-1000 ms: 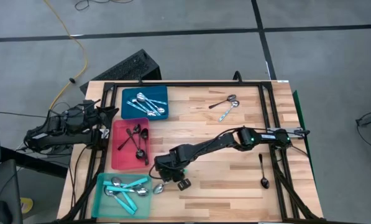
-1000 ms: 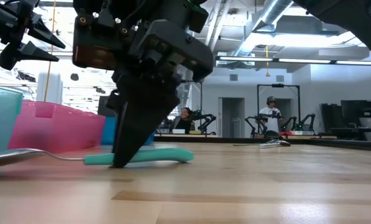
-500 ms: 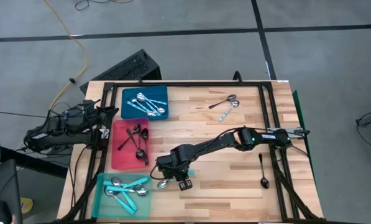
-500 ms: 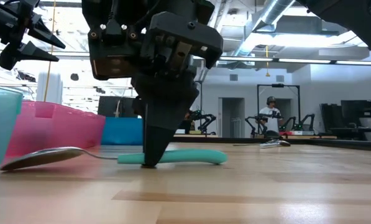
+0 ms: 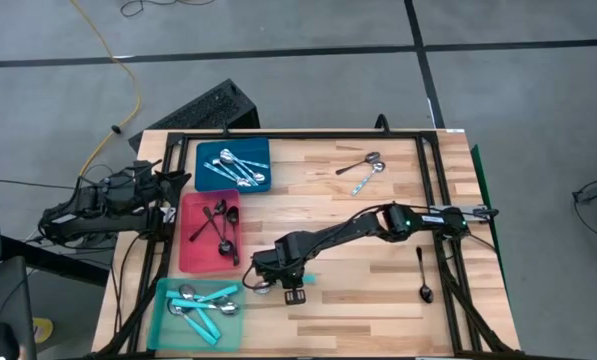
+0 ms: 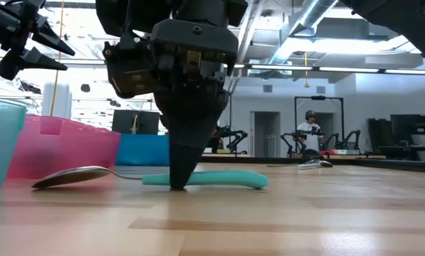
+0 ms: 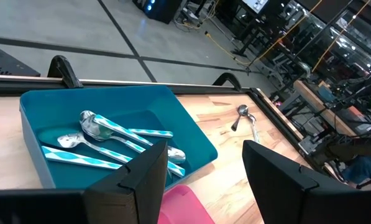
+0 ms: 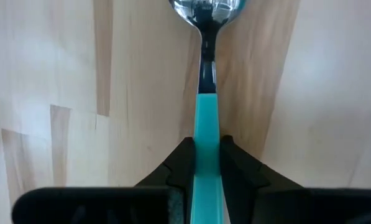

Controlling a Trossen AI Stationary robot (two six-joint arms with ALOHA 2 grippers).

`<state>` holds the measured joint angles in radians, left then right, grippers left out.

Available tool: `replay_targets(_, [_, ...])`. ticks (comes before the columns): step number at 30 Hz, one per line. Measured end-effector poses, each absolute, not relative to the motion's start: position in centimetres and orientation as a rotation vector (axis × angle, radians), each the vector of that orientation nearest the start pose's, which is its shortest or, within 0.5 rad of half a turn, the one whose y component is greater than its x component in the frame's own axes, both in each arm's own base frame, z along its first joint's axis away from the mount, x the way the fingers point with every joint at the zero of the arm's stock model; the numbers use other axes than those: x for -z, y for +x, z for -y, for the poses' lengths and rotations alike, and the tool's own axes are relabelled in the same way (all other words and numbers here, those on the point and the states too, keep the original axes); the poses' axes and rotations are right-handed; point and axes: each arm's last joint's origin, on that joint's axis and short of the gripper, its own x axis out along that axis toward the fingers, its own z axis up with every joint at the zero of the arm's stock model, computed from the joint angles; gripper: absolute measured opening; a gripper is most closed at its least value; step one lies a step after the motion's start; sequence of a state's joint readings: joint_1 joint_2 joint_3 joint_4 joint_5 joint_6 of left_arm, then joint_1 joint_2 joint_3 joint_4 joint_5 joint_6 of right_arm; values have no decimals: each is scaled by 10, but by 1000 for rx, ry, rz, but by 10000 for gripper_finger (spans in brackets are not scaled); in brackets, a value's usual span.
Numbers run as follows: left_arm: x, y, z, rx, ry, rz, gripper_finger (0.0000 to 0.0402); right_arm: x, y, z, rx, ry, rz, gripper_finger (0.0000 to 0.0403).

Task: Sort silverware by color (type)
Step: Put the light blue spoon into the light blue bin

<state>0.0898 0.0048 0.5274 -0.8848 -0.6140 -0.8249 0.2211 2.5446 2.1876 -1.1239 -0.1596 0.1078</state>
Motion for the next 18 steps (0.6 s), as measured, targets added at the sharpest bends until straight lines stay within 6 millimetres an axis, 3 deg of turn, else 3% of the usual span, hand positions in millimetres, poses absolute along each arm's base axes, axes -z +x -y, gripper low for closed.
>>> replay_targets(18, [-247,22,-19,-798,-687,-48,195,-132,484,-107,-132,-28,-1490,83])
